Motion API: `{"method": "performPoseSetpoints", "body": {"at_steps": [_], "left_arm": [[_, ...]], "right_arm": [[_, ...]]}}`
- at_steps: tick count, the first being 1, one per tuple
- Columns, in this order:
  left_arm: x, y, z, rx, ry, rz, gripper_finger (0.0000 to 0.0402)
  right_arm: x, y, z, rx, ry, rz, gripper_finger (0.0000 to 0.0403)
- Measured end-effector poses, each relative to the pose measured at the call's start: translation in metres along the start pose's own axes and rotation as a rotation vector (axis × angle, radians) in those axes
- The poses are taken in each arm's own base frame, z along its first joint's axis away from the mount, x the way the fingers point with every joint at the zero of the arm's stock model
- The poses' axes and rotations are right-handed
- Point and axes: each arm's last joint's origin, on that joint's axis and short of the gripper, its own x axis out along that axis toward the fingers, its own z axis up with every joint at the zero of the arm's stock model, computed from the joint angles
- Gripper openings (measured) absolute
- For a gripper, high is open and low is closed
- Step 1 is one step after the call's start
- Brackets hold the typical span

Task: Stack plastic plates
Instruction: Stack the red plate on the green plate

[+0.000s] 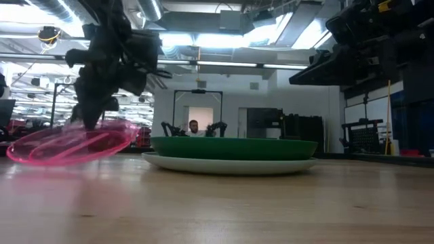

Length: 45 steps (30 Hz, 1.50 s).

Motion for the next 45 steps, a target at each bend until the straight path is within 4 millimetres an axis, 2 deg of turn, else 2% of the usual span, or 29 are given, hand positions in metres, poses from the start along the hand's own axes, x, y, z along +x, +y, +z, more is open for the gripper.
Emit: {"method": "performPoseSetpoints", "body": {"at_steps": [10,24,36,45], "left_arm": [[-0.015,-0.017,0.015,0.028,-0.083,-0.055,0.0001],[-0.026,-0.035,0.057,-0.014,-0.513,-0.117,0.0008],[-0.016,-0.037,0.083,-0.006,-0.682,-0.035,0.0012],[0.002,-0.038,0.095,0.012,-0.680,-0.045,0.0019]], "right_arm": [[0.000,0.000,0.000,0.000,0.000,0.000,0.0133],[0.000,0.000,0.000,0.001,0.000,0.000,0.0133],[0.000,0.000,0.000,0.006,-0.001,0.000,0.0133],[0.000,0.000,0.000,0.009,-0.001,0.000,0.0133]]}}
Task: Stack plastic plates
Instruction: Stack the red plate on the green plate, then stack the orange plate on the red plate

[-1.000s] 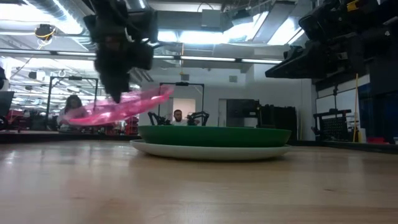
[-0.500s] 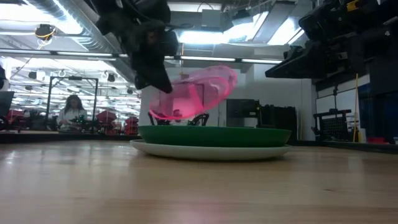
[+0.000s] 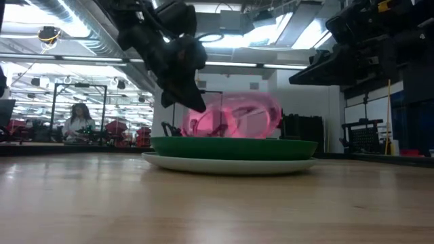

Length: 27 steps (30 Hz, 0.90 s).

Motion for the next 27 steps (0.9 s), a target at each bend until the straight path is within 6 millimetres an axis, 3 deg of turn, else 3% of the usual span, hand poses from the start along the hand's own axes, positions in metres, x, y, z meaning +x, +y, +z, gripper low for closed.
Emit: {"method": "performPoseSetpoints", "body": {"at_steps": [5,15,22,27], "left_arm": [[0.006,0.002,-0.002,-0.001,0.016,0.007,0.0044],[0.001,0.002,-0.004,0.021,0.032,0.040,0.0112],[-0.020,-0.007,-0.008,0.044,0.072,0.044,0.0118],[-0.043,-0.029,-0.016,0.075,0.105,0.009,0.0118]], "right_arm": [[0.000,0.000,0.000,0.000,0.001,0.000,0.0133],[0.000,0.000,0.000,0.000,0.000,0.000,0.0133],[0.000,0.000,0.000,-0.023,-0.001,0.000,0.0133],[0.000,-0.001,0.003,-0.061,-0.035,-0.009,0.0133]]}}
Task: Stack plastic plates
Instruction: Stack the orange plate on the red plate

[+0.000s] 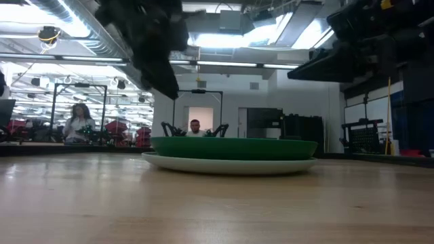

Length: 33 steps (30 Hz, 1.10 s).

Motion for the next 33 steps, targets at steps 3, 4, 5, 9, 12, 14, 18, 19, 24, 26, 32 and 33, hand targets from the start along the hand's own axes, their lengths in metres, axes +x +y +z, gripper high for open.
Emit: {"method": "performPoseSetpoints", "body": {"at_steps": [3,4,5,9,12,14,18,19,24,26,32,33], "left_arm": [[-0.010,-0.018,-0.010,0.024,0.042,-0.031,0.0118],[-0.013,-0.025,-0.012,0.023,0.042,-0.046,0.0118],[-0.015,-0.031,-0.014,0.014,0.048,-0.058,0.0118],[-0.018,-0.057,-0.029,-0.008,0.111,-0.098,0.0117],[-0.018,-0.071,-0.045,-0.014,0.201,-0.095,0.0115],[-0.017,-0.078,-0.054,-0.050,0.247,-0.054,0.0115],[-0.021,-0.084,-0.070,-0.142,0.331,0.037,0.0115],[-0.022,-0.085,-0.074,-0.139,0.361,0.056,0.0115],[-0.027,-0.088,-0.093,-0.088,0.454,0.149,0.0115],[-0.026,-0.087,-0.100,-0.114,0.495,0.161,0.0115],[-0.018,-0.078,-0.127,-0.201,0.661,0.149,0.0115],[-0.017,-0.076,-0.133,-0.204,0.691,0.148,0.0115]], "right_arm": [[0.000,0.000,0.001,-0.017,-0.013,-0.004,0.0133],[0.000,0.000,0.001,-0.021,-0.013,-0.004,0.0133],[0.000,0.000,0.001,-0.024,-0.009,-0.003,0.0133],[0.000,0.001,-0.003,-0.027,0.034,0.012,0.0133],[0.000,0.002,-0.004,-0.026,0.033,0.039,0.0133],[0.000,0.003,-0.004,-0.020,0.027,0.065,0.0133],[0.000,0.003,-0.003,0.000,0.019,0.089,0.0133],[0.000,0.003,-0.003,0.001,0.019,0.088,0.0133],[0.000,0.003,-0.003,0.007,0.018,0.087,0.0133],[0.000,0.003,-0.003,0.031,0.020,0.087,0.0133],[0.000,0.003,-0.003,0.039,0.022,0.086,0.0133],[0.000,0.004,-0.004,0.039,0.025,0.087,0.0133]]}}
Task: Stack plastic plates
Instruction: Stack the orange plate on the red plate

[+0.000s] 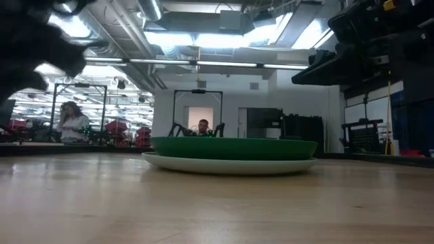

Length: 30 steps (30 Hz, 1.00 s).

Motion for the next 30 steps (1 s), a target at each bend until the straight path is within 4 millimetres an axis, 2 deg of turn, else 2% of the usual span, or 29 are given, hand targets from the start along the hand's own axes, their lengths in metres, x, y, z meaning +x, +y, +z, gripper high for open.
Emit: {"method": "performPoseSetpoints", "body": {"at_steps": [4,11,20,30], "left_arm": [[0.015,0.008,-0.007,0.004,0.082,-0.012,0.0115],[0.026,0.016,-0.010,0.094,0.095,0.007,0.0114],[0.047,0.030,-0.018,0.092,0.140,-0.004,0.0114],[0.055,0.031,-0.018,0.101,0.138,-0.067,0.0114]], "right_arm": [[0.000,0.001,-0.002,0.001,0.025,0.008,0.0133],[0.000,0.001,-0.003,-0.003,0.032,0.010,0.0133],[0.000,0.001,-0.003,-0.003,0.032,0.010,0.0133],[0.000,0.001,-0.003,-0.003,0.032,0.010,0.0133]]}}
